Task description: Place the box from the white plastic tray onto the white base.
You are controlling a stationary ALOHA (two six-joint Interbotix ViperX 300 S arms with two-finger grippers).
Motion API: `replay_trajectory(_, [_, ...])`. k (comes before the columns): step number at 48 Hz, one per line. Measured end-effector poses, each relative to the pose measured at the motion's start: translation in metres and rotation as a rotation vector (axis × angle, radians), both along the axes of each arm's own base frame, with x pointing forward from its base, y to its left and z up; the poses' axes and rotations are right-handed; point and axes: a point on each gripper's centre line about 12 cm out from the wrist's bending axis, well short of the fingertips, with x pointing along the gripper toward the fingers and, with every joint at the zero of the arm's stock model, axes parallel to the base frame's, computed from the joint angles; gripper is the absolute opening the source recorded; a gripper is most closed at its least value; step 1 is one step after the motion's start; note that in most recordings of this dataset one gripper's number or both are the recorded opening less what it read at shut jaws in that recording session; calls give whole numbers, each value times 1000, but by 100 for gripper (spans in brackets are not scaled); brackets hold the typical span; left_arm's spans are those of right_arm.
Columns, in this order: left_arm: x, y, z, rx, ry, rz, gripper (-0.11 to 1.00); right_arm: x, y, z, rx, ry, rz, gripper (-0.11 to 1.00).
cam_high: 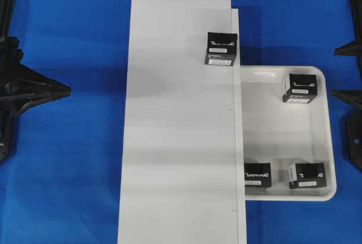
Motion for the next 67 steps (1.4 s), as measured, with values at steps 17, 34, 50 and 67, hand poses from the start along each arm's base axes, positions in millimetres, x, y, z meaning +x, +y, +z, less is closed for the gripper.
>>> replay_trajectory(17, [-10, -10, 10, -12, -52, -52, -7, -7, 7, 1, 0, -29, 37, 98])
replay_trajectory(34, [-18, -12, 21, -58, -121, -65, -7, -7, 13, 1, 1, -33, 83, 98])
replay_trajectory(50, [-18, -12, 22, -57, -126, -65, -7, -6, 21, -7, 8, -11, 141, 98])
replay_trajectory(67, [-18, -13, 22, -57, -128, -67, -7, -6, 22, -12, 10, -1, 151, 98])
